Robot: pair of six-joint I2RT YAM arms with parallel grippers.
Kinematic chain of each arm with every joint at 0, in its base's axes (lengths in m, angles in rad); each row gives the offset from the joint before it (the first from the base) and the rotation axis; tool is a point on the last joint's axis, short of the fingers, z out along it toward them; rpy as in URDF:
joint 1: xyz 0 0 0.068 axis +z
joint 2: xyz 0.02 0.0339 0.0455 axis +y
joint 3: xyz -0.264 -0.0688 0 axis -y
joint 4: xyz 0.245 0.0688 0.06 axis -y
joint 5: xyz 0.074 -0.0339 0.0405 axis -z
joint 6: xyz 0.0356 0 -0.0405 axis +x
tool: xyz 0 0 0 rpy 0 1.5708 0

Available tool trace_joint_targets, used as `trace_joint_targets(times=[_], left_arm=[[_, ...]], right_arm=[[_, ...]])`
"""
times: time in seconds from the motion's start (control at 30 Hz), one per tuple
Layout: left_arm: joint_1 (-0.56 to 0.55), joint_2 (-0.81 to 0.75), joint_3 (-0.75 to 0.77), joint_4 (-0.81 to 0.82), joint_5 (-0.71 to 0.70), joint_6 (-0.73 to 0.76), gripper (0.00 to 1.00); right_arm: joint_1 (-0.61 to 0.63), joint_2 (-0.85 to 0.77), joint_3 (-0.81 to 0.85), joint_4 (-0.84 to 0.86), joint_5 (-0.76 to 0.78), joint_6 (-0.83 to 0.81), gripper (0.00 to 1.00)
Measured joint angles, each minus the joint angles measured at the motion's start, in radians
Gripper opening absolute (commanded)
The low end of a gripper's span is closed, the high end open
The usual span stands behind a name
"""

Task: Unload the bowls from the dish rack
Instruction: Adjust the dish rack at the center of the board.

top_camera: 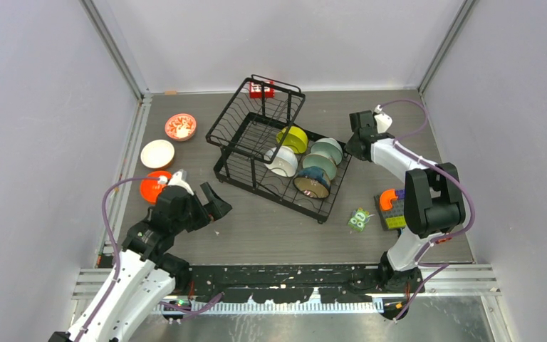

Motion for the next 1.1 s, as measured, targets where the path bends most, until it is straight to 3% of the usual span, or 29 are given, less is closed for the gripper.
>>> trace_joint_targets(times=[0.17,0.53,1.1], left_arm=[[0.000,0.020,0.000,0.000,0.000,0.000,0.97],[0.000,0.054,0.021,-0.001,-0.011,0.013,0.96],[0.000,0.234,0.167,0.117,-0.022,0.036,1.00]], right_arm=[[0.000,0.009,0.000,-0.004,0.001,0.000,0.25],[-0.003,0.007,0.000,-0.020,0.005,-0.029,0.01],[-0.029,-0.109,-0.138,0.018,-0.005,0.037,0.01]])
